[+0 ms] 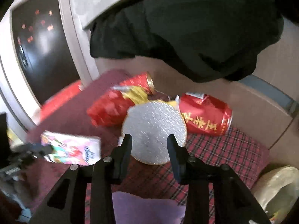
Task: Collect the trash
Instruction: 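Grasp the silver glitter disc with the right tool while the left tool holds the tissue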
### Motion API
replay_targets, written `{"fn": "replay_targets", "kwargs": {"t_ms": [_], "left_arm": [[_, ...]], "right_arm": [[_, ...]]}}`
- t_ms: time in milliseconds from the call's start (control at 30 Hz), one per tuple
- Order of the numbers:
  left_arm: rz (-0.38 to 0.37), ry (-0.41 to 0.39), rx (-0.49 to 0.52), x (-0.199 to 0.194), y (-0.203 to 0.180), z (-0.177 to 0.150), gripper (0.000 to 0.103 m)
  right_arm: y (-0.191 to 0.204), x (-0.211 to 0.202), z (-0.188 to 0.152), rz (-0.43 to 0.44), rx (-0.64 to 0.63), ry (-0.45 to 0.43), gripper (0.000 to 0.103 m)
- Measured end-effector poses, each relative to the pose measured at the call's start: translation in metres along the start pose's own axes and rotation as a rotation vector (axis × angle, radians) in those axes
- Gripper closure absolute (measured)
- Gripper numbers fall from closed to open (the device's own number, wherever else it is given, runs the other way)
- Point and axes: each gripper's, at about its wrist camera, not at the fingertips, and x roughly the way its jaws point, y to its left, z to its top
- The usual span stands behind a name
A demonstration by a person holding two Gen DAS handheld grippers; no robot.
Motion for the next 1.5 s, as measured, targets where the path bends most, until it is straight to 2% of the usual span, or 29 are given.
{"fn": "replay_targets", "kwargs": {"t_ms": [300, 433, 533, 567, 667, 767, 900, 1033, 1100, 1233, 1367, 1500], "left_arm": [[0.021, -0.018, -0.016, -0.005, 0.005, 0.004, 0.085], [0.030, -0.026, -0.031, -0.009, 0.013, 0.006, 0.085], [0.026, -0.024, -0.034, -0.007, 0.014, 0.006, 0.085], [0.022, -0.024, -0.033, -0.007, 0.012, 0.006, 0.085], [0.009, -0.020, -0.029, -0.005, 0.009, 0.007, 0.085], [-0.003, -0.017, -0.014, -0.003, 0.004, 0.009, 0.085], [-0.015, -0.012, 0.003, 0.002, -0.005, 0.011, 0.085], [-0.014, -0.012, 0.020, 0.008, -0.015, 0.016, 0.085], [-0.009, -0.014, 0.029, 0.010, -0.019, 0.018, 0.085], [0.005, -0.008, 0.036, 0.015, -0.021, 0.022, 0.085], [0.012, 0.007, 0.033, 0.020, -0.023, 0.024, 0.084], [0.017, 0.032, 0.026, 0.027, -0.025, 0.025, 0.083]], "right_arm": [[0.043, 0.040, -0.024, -0.203, -0.190, 0.131, 0.067], [0.058, 0.066, -0.024, -0.370, -0.284, 0.149, 0.068], [0.059, 0.079, -0.021, -0.431, -0.333, 0.171, 0.071], [0.057, 0.079, -0.019, -0.429, -0.327, 0.167, 0.074], [0.038, 0.061, -0.008, -0.353, -0.223, 0.113, 0.085], [0.003, 0.024, 0.008, -0.326, -0.087, 0.012, 0.089], [-0.048, -0.019, 0.019, -0.311, 0.073, -0.085, 0.091], [-0.088, -0.033, 0.017, -0.330, 0.180, -0.084, 0.091], [-0.097, -0.028, 0.013, -0.323, 0.205, -0.072, 0.088], [-0.099, -0.016, 0.007, -0.183, 0.203, -0.080, 0.083], [-0.077, -0.007, 0.006, -0.120, 0.125, -0.097, 0.080], [-0.059, 0.013, 0.012, -0.038, 0.073, -0.049, 0.082]]}}
